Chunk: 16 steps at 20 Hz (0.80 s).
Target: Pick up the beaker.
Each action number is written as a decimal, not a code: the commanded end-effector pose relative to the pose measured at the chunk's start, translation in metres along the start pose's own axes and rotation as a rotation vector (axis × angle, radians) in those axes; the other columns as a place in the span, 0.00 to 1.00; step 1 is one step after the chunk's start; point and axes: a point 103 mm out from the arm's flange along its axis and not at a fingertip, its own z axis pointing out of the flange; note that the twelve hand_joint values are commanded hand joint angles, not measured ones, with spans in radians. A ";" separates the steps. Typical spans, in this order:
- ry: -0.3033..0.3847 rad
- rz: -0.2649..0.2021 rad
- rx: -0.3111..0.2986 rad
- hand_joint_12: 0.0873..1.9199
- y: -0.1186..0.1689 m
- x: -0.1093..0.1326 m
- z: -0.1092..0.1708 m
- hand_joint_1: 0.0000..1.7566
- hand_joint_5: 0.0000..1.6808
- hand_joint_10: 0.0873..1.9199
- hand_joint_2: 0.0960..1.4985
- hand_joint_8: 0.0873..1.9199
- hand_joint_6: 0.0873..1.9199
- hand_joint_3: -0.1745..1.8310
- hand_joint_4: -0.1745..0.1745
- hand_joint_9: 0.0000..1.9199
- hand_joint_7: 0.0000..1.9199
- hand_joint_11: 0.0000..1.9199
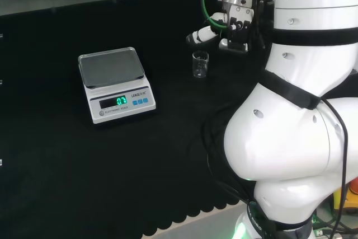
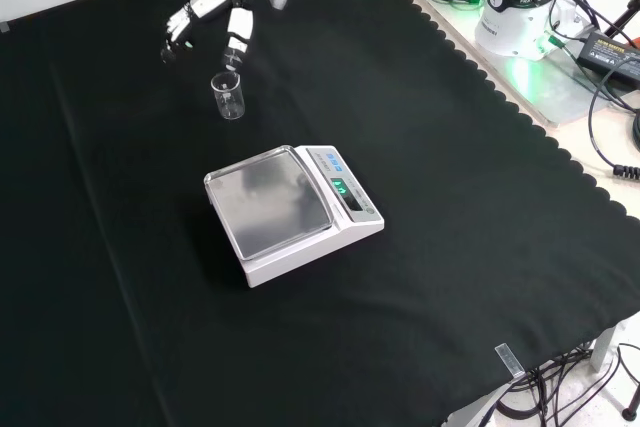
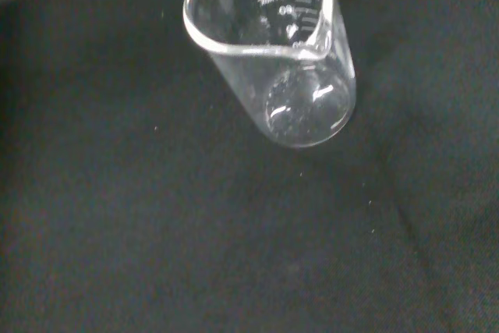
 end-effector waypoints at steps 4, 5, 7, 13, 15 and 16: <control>0.022 0.000 0.051 0.79 0.005 0.008 0.028 0.27 0.19 0.48 0.50 0.40 0.00 0.15 0.31 0.01 0.05 0.09; 0.025 0.001 0.056 0.79 0.006 0.009 0.031 0.27 0.19 0.48 0.50 0.40 0.00 0.14 0.31 0.01 0.05 0.09; 0.028 0.004 0.065 0.79 0.006 0.010 0.037 0.27 0.19 0.48 0.50 0.40 0.00 0.14 0.31 0.01 0.05 0.09; 0.015 0.019 0.082 0.79 0.007 0.010 0.051 0.27 0.19 0.48 0.50 0.40 0.00 0.14 0.31 0.01 0.05 0.09; -0.005 0.025 0.074 0.78 0.007 0.011 0.052 0.30 0.19 0.48 0.49 0.40 0.00 0.14 0.31 0.02 0.05 0.11; -0.014 0.027 0.071 0.77 0.006 0.011 0.052 0.32 0.19 0.48 0.49 0.40 0.00 0.14 0.31 0.03 0.06 0.13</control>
